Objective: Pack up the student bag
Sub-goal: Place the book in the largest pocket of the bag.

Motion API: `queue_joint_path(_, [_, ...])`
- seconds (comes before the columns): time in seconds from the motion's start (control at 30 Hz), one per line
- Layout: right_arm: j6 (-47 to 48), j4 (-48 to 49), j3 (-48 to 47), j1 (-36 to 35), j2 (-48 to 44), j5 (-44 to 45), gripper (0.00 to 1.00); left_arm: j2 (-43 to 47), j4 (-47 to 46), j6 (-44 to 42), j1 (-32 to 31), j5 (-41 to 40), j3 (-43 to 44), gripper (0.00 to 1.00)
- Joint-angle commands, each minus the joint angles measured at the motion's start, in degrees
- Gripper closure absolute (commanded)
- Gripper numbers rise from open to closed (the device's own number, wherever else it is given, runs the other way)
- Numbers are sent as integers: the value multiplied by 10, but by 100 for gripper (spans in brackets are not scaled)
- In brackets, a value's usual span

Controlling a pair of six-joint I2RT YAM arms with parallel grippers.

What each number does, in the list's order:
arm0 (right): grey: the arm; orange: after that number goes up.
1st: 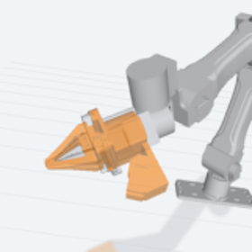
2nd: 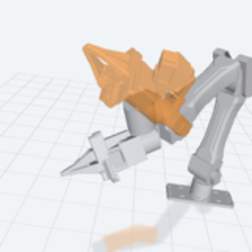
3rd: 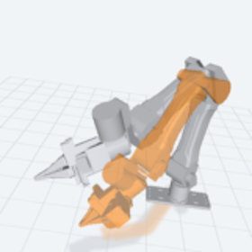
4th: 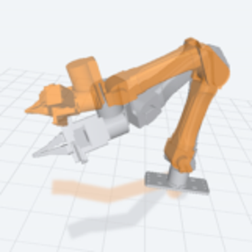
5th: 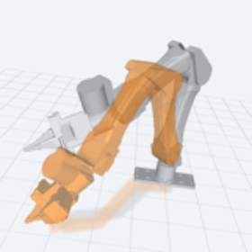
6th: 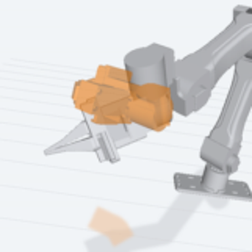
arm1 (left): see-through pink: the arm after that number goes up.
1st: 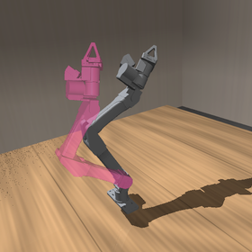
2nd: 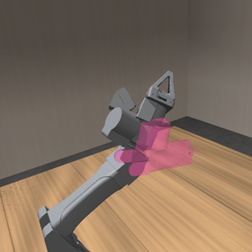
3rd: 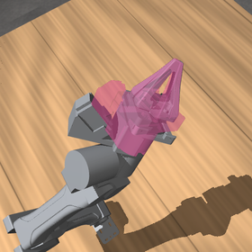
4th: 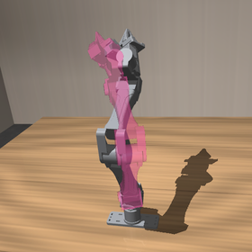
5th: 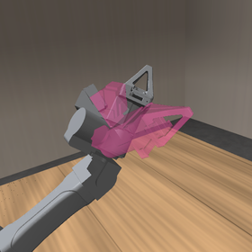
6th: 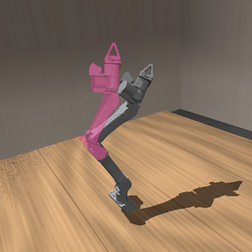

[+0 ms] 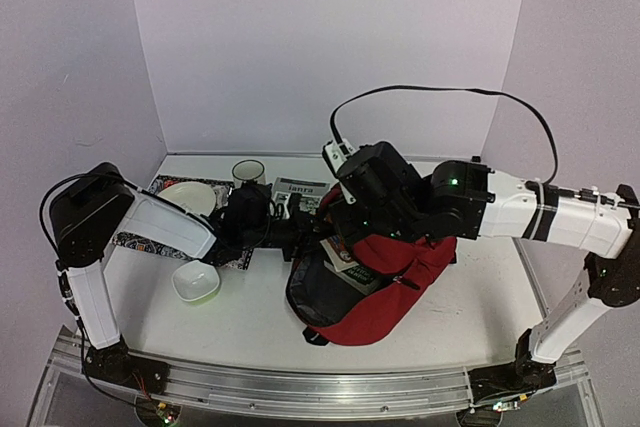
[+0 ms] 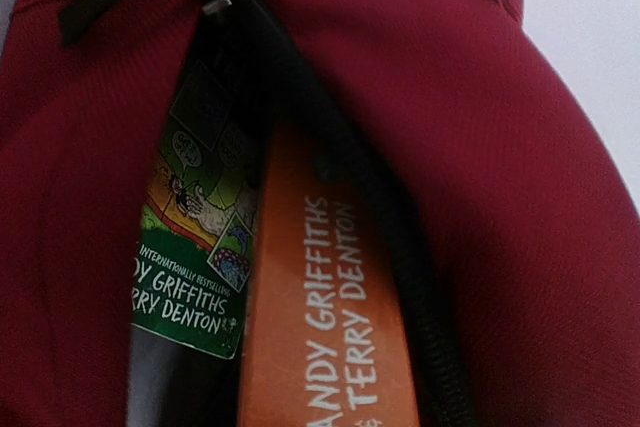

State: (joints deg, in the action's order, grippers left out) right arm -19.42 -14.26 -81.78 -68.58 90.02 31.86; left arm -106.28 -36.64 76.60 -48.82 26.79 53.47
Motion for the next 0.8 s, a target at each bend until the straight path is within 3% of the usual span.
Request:
queue_joint_path(0.0, [-13, 45, -34, -7, 20, 34, 100, 2, -84, -7, -29, -79, 1, 100])
queue_joint_path(0.33, [-5, 57, -35, -7, 30, 62, 100, -52, -84, 2, -81, -131, 33, 98])
queue_joint_path(0.57, [4, 57, -20, -7, 21, 92, 98, -64, -82, -48, -86, -131, 33, 65])
queue_joint_path(0.77, [10, 54, -10, -7, 16, 107, 96, -48, -48, -95, -90, -115, 15, 43])
